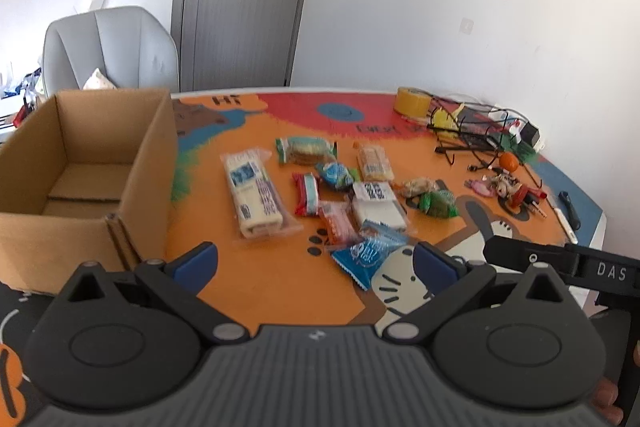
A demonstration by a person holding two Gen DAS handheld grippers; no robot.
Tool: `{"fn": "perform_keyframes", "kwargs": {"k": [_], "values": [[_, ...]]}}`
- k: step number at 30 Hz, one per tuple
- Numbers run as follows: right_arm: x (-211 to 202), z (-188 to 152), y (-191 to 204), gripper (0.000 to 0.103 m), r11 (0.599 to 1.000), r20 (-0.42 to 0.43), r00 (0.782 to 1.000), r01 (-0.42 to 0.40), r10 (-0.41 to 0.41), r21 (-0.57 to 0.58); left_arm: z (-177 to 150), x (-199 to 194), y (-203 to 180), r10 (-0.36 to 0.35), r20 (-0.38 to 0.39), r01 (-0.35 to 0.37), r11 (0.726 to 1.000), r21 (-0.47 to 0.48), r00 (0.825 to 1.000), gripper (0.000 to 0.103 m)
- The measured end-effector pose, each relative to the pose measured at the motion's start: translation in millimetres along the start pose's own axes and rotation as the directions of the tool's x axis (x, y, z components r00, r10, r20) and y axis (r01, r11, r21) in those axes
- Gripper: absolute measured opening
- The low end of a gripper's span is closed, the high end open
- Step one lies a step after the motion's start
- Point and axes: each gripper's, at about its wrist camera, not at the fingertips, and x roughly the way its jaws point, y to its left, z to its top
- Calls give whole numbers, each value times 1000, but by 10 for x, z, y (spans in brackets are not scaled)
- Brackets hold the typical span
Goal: Organize snacks
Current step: 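Move both tools back over the remaining snacks, then grasp the blue wrapper with the left tool while the right tool grasps the green pack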
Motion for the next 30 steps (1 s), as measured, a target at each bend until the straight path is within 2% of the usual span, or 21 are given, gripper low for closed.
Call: {"fn": "perform_keyframes", "kwargs": {"k": [4, 9, 12, 19, 22, 26, 29, 30], "values": [[82, -50, -110, 103, 1000, -14, 1000, 12, -12, 11, -48, 141, -28, 19, -18, -19, 1000, -4, 1000, 103], [204, -77, -203, 102, 1000, -32, 999, 16, -16, 19, -79, 334, -52, 8, -54, -8, 1000, -3, 998, 103], [283, -61, -222, 97, 1000, -42, 999, 11, -10, 14, -85, 439, -72, 10, -57, -10, 1000, 0, 998, 102], [407, 20, -324, 93, 999, -38, 999, 20, -19, 29, -73, 696, -192, -37, -77, 39, 999, 28, 996, 99], [457, 77, -424, 93, 997, -40, 999, 35, -33, 63, -65, 796, -241, -49, -86, 52, 998, 34, 995, 93], [485, 118, -512, 93, 996, -33, 999, 42, -40, 80, -52, 958, -305, -47, -110, 51, 998, 33, 993, 73], [512, 126, -565, 93, 995, -35, 999, 43, -40, 91, -59, 1048, -368, -49, -123, 55, 998, 44, 991, 69], [522, 128, -578, 93, 995, -33, 999, 41, -38, 91, -65, 1066, -386, -44, -121, 51, 997, 51, 992, 61]]}}
